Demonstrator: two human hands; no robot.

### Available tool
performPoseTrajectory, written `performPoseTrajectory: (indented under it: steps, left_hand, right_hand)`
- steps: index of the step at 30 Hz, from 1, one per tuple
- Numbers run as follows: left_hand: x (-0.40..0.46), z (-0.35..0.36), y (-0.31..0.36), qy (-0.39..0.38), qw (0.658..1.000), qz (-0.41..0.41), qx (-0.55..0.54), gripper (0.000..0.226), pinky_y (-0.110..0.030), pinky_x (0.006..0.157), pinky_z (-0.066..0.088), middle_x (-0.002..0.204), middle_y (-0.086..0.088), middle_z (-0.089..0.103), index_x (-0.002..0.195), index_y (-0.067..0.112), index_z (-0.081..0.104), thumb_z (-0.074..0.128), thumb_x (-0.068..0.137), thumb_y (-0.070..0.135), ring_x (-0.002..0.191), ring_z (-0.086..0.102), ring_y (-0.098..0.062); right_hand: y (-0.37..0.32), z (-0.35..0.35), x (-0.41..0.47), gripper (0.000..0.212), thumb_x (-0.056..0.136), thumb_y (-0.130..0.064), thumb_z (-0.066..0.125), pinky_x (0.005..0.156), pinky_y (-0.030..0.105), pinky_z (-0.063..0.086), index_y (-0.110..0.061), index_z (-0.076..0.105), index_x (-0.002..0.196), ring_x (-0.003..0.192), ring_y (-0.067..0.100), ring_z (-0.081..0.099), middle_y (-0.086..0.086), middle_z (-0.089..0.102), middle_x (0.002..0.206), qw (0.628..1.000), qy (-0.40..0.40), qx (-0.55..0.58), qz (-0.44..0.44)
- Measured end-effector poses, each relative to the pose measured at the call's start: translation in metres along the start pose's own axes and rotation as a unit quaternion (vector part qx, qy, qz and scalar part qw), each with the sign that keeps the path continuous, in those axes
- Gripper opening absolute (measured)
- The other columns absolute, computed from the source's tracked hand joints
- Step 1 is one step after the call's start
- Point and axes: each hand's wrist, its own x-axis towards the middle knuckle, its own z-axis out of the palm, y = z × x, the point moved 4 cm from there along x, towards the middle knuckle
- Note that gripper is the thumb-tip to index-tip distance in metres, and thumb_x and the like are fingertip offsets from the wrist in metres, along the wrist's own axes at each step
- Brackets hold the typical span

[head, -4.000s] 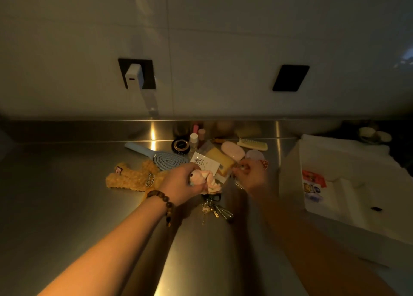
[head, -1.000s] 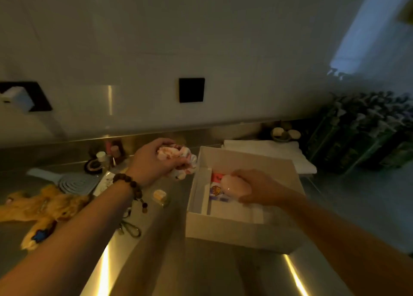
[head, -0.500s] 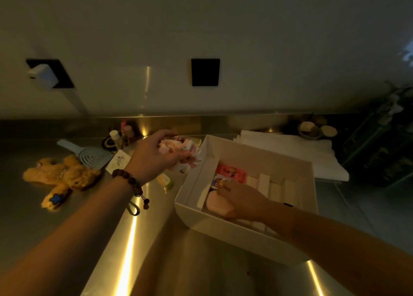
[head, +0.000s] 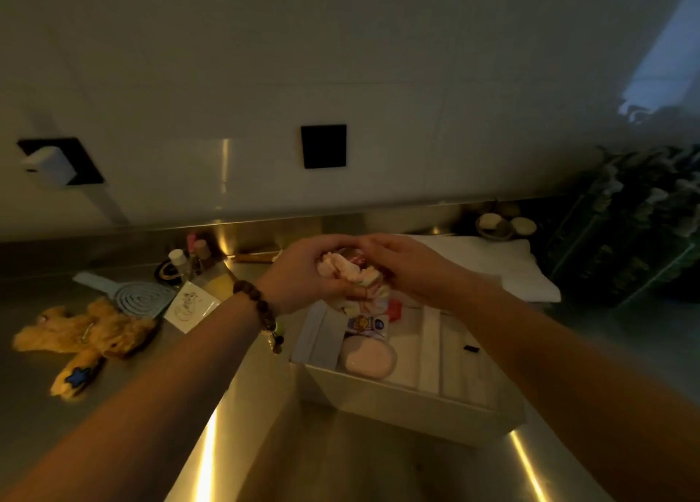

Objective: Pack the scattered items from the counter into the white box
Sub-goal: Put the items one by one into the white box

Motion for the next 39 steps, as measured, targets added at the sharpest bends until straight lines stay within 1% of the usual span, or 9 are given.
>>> performPoseTrajectory:
  steps: [6,11,14,17,21,25,31,34,39]
  left_hand:
    - [0.008,0.012,0.004,-0.032,0.998,0.037,0.03,0.069,-0.032,0.086,0.05,0.111,0.013,0.05,0.107,0.059,0.043,0.083,0.063,0.025,0.102,0.054,-0.008]
    - [0.011,0.01,-0.006,-0.032,0.999,0.01,0.012,0.055,-0.023,0.071,0.056,0.109,0.01,0.057,0.111,0.043,0.052,0.08,0.066,0.029,0.095,0.061,-0.008]
    - [0.006,-0.006,-0.022,0.014,1.0,-0.024,0.015,0.042,-0.025,0.065,0.058,0.101,0.009,0.061,0.107,0.029,0.061,0.078,0.068,0.032,0.087,0.063,-0.007]
    - [0.0,-0.021,-0.034,0.062,0.997,-0.036,0.013,0.036,-0.021,0.063,0.056,0.098,0.01,0.062,0.105,0.025,0.063,0.075,0.072,0.031,0.086,0.062,-0.006]
    - [-0.007,-0.038,-0.043,0.096,0.994,-0.026,0.041,0.028,-0.01,0.063,0.048,0.093,0.016,0.061,0.099,0.027,0.065,0.076,0.073,0.031,0.083,0.057,0.007]
    - [-0.016,-0.048,-0.054,0.121,0.991,-0.04,0.04,0.026,-0.003,0.059,0.044,0.093,0.019,0.058,0.097,0.03,0.063,0.075,0.073,0.03,0.079,0.055,0.011]
    - [-0.026,-0.057,-0.066,0.138,0.989,-0.048,0.019,0.027,-0.005,0.055,0.045,0.089,0.013,0.061,0.1,0.022,0.066,0.076,0.074,0.025,0.076,0.058,0.013]
    - [-0.025,-0.058,-0.066,0.146,0.988,-0.053,0.011,0.028,-0.008,0.057,0.047,0.09,0.013,0.062,0.101,0.021,0.066,0.075,0.075,0.026,0.077,0.06,0.009]
    - [-0.019,-0.055,-0.061,0.148,0.987,-0.052,0.022,0.028,-0.011,0.058,0.049,0.092,0.013,0.061,0.102,0.024,0.064,0.074,0.076,0.03,0.08,0.061,0.001]
  right_hand:
    - [0.002,-0.007,-0.015,0.03,0.087,-0.013,0.063,0.083,0.032,0.055,-0.017,0.064,0.117,0.098,0.02,0.067,0.008,0.07,0.107,0.997,0.006,0.079,0.011]
    - [0.014,-0.025,-0.019,0.024,0.084,-0.008,0.066,0.075,0.035,0.057,-0.017,0.068,0.106,0.089,0.024,0.068,0.017,0.066,0.104,0.988,0.099,0.116,0.025]
    - [0.035,-0.035,-0.017,0.023,0.08,-0.016,0.073,0.079,0.038,0.058,-0.015,0.068,0.102,0.094,0.027,0.067,0.015,0.063,0.104,0.982,0.175,0.017,0.065]
    - [0.06,-0.028,-0.007,0.029,0.077,-0.013,0.075,0.083,0.042,0.057,-0.018,0.064,0.104,0.093,0.026,0.066,0.009,0.062,0.101,0.978,0.167,-0.019,0.125]
    - [0.079,-0.009,0.017,0.016,0.075,-0.016,0.077,0.056,0.018,0.055,-0.023,0.065,0.082,0.068,0.004,0.068,0.001,0.066,0.085,0.978,0.142,-0.093,0.12]
    - [0.103,0.001,0.044,0.023,0.071,-0.031,0.079,0.069,0.033,0.057,-0.021,0.062,0.082,0.071,0.01,0.068,-0.001,0.067,0.078,0.965,0.176,-0.141,0.136]
    - [0.12,0.011,0.055,0.033,0.074,-0.03,0.077,0.073,0.032,0.053,-0.031,0.049,0.091,0.086,0.012,0.06,-0.006,0.062,0.093,0.934,0.143,-0.315,0.085]
    - [0.125,0.01,0.057,0.032,0.077,-0.026,0.072,0.08,0.036,0.051,-0.028,0.049,0.099,0.095,0.014,0.055,-0.004,0.057,0.104,0.889,0.129,-0.437,0.038]
    - [0.124,0.012,0.066,0.022,0.086,-0.022,0.057,0.073,0.034,0.051,-0.034,0.04,0.093,0.092,0.014,0.052,-0.005,0.052,0.102,0.845,0.152,-0.512,-0.03]
